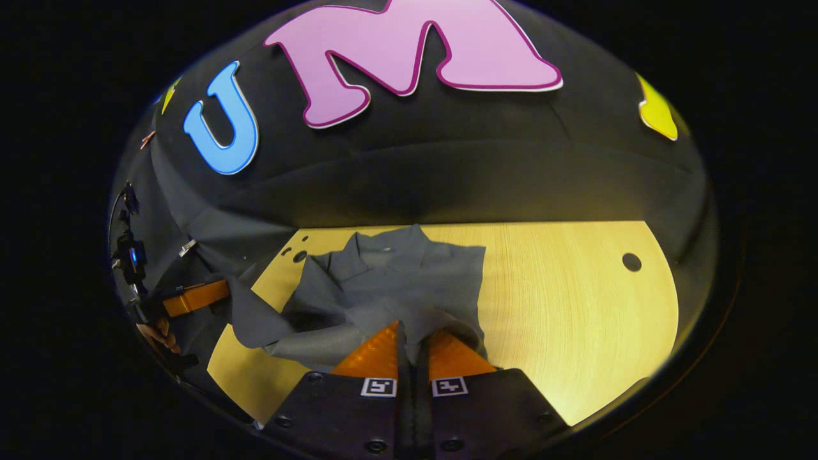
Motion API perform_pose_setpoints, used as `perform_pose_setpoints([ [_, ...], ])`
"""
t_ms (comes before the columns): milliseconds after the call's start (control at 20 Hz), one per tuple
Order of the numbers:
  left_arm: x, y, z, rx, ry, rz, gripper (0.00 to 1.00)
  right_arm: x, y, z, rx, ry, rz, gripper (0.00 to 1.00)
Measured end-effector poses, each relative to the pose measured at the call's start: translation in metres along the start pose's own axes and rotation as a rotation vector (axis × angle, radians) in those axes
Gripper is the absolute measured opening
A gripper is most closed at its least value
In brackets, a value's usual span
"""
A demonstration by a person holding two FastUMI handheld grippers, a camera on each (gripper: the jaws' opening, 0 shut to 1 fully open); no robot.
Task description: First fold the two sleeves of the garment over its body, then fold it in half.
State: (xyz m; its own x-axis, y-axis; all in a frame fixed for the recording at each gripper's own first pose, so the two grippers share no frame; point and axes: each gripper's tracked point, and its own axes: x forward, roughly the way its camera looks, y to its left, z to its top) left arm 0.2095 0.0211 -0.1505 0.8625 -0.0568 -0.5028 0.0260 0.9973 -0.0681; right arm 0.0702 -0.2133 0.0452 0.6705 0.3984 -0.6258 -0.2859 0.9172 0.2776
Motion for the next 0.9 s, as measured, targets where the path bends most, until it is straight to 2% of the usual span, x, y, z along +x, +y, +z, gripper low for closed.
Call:
perform_pose_setpoints([
  [200, 0.037, 0.004, 0.031, 0.06, -0.033, 0.001, 0.05, 0.033, -0.012, 0.034, -0.021, -0.038, -0.021, 0.05],
  [400, 0.084, 0.019, 0.043, 0.021, -0.038, 0.017, 0.05, 0.07, -0.019, 0.051, -0.032, -0.056, -0.031, 0.05],
  [600, 0.13, 0.03, 0.052, 0.02, -0.061, 0.005, 0.05, 0.104, -0.029, 0.057, -0.038, -0.061, -0.052, 0.05],
  [750, 0.164, 0.046, 0.048, 0.007, -0.053, 0.027, 0.05, 0.129, -0.037, 0.058, -0.027, -0.077, -0.077, 0.05],
  [900, 0.194, 0.045, 0.048, -0.018, -0.065, 0.019, 0.05, 0.156, -0.048, 0.054, -0.052, -0.081, -0.104, 0.05],
])
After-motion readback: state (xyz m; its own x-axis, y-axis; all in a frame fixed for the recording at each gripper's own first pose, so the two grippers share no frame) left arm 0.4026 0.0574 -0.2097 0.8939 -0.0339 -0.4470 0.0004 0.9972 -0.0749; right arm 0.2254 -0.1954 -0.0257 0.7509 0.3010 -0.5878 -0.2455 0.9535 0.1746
